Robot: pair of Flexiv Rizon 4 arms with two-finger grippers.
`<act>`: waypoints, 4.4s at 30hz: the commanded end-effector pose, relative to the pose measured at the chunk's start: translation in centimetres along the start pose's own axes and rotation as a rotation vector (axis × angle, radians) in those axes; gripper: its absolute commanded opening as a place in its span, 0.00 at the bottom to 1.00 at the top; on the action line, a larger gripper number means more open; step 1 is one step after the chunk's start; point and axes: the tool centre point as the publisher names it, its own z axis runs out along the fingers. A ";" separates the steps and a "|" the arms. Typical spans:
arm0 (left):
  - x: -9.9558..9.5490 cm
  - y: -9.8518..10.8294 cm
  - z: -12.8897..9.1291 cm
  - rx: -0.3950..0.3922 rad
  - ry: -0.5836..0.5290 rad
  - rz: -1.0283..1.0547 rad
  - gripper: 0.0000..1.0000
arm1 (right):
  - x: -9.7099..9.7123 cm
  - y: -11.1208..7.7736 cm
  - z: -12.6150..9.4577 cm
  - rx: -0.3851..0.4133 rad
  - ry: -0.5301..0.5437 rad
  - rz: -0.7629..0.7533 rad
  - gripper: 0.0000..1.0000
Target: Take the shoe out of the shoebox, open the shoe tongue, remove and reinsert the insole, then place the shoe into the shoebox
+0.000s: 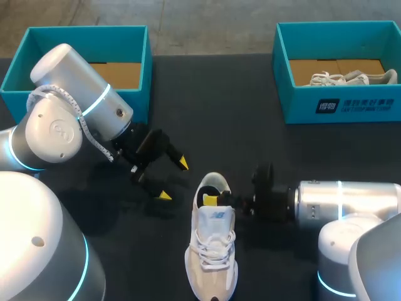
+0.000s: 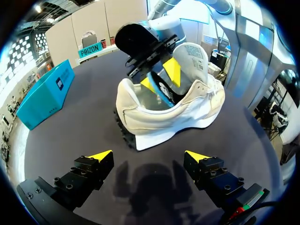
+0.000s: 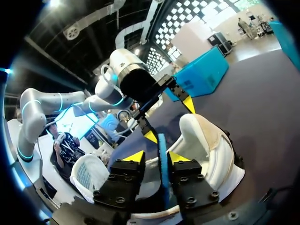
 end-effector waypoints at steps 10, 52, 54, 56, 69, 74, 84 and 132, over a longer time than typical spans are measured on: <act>0.0 0.0 0.1 -0.004 0.000 0.000 1.00 | 0.9 2.3 -0.7 -0.014 -0.035 -0.079 0.87; 0.0 0.0 0.1 -0.004 0.000 0.000 1.00 | 2.9 2.8 -5.4 -0.033 -0.221 -0.070 0.86; 0.0 0.0 0.1 -0.004 0.000 0.000 1.00 | 3.4 2.9 -6.0 -0.033 -0.243 -0.068 0.87; 0.0 0.0 0.1 -0.004 0.000 0.000 1.00 | 3.8 3.0 -6.7 -0.032 -0.267 -0.066 0.86; 0.0 0.0 0.1 -0.004 0.000 0.000 1.00 | 5.7 4.5 -7.7 0.047 -0.512 -0.041 0.46; 0.0 0.0 0.1 -0.004 0.000 0.000 1.00 | 5.8 5.2 -7.1 0.065 -0.568 -0.030 0.00; 0.0 0.0 0.1 -0.004 0.000 0.000 1.00 | 5.5 5.5 -6.0 0.128 -0.773 0.002 0.00; 0.1 5.8 -14.5 -0.330 0.032 0.125 1.00 | 4.1 3.1 0.1 0.358 -1.121 0.138 0.00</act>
